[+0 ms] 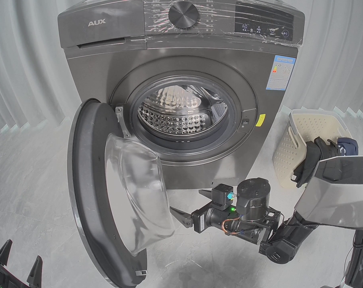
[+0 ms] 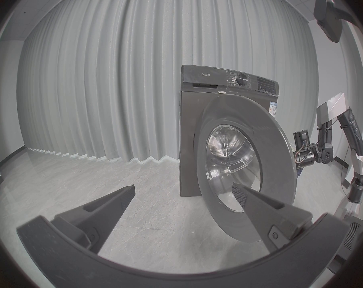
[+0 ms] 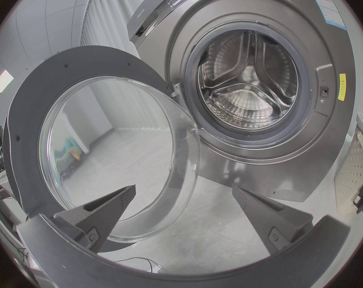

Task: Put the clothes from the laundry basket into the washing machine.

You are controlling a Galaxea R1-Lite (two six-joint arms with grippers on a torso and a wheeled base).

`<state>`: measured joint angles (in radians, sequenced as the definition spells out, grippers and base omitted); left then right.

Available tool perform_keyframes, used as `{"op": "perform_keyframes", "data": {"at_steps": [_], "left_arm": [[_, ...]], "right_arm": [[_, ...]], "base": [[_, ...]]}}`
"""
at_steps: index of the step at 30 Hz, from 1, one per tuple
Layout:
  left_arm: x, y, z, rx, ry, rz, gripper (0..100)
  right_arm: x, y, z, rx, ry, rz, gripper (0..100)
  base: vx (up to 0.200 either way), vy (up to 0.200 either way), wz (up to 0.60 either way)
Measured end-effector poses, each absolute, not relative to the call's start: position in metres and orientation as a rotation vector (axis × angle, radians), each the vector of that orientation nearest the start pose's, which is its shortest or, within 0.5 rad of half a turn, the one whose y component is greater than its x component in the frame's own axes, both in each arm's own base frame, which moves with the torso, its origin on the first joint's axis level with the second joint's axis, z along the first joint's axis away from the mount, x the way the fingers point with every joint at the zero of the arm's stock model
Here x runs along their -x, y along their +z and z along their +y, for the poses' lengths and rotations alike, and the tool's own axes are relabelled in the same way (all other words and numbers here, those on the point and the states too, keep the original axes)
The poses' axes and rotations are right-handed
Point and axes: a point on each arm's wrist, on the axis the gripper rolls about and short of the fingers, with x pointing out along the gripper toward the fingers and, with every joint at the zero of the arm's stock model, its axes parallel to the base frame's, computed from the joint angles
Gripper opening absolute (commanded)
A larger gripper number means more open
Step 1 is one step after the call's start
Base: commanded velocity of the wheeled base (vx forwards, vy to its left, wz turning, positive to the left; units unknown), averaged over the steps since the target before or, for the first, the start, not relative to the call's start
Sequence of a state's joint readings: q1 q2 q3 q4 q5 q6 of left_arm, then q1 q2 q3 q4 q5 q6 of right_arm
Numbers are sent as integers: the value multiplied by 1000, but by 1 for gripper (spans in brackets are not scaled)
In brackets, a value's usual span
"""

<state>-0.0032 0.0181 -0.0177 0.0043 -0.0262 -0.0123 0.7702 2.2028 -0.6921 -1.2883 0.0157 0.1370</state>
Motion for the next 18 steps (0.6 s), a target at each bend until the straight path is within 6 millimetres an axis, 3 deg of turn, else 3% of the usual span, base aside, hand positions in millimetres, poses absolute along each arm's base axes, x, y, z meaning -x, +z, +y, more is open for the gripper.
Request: {"op": "perform_keyframes", "data": {"at_steps": [11, 18], "left_arm": [[23, 80, -1, 13, -29, 5, 100], [23, 80, -1, 13, -29, 5, 100]], "right_arm": [[-251, 49, 285, -55, 843, 224, 100], [-252, 52, 293, -64, 863, 208, 100]], "base": [[0, 0, 0], [0, 0, 0]]}}
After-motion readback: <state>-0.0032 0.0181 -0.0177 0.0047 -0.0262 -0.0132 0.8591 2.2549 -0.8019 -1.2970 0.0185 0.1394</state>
